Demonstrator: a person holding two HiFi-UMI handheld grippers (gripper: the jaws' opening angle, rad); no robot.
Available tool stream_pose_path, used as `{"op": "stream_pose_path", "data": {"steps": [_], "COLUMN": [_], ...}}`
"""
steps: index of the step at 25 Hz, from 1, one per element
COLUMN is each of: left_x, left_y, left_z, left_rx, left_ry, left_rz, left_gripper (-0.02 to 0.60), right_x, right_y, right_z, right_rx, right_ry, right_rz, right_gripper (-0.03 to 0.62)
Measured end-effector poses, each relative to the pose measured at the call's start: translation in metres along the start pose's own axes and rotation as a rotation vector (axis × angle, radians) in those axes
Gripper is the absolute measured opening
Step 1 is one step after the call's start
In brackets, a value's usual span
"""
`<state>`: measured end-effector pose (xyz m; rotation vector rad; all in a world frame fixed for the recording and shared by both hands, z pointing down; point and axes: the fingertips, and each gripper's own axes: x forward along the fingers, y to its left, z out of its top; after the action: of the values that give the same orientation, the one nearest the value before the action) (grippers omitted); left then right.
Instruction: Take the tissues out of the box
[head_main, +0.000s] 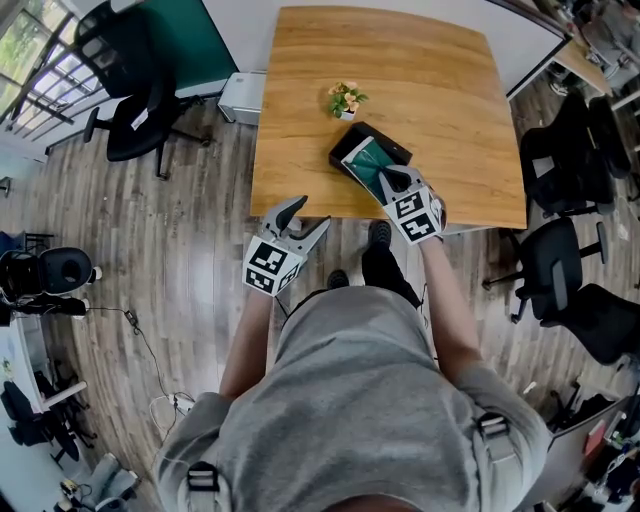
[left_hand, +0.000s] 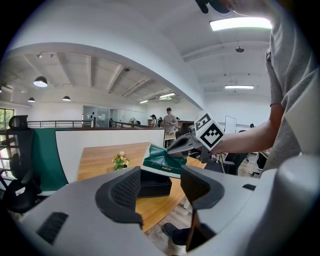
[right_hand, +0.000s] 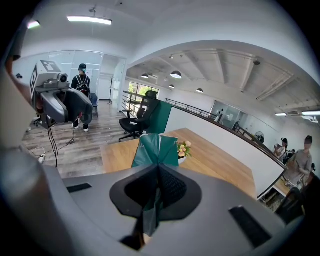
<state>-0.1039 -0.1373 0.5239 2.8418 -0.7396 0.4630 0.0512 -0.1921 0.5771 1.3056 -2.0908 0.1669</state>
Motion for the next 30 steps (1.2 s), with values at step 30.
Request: {"op": "stream_pose_path", "data": {"steps": [30], "left_x": [0.009], "left_y": [0.004], "left_z": [0.003], "left_rx": [-0.005], "left_ry": [-0.01], "left_rz": [0.002], "left_gripper": [0.264], "right_x": [-0.004], "right_y": [-0.003], "right_z": [0.001], "right_rx": [0.008], "right_ry": [-0.019], "right_rz": [-0.009], "right_gripper": [0.009]}}
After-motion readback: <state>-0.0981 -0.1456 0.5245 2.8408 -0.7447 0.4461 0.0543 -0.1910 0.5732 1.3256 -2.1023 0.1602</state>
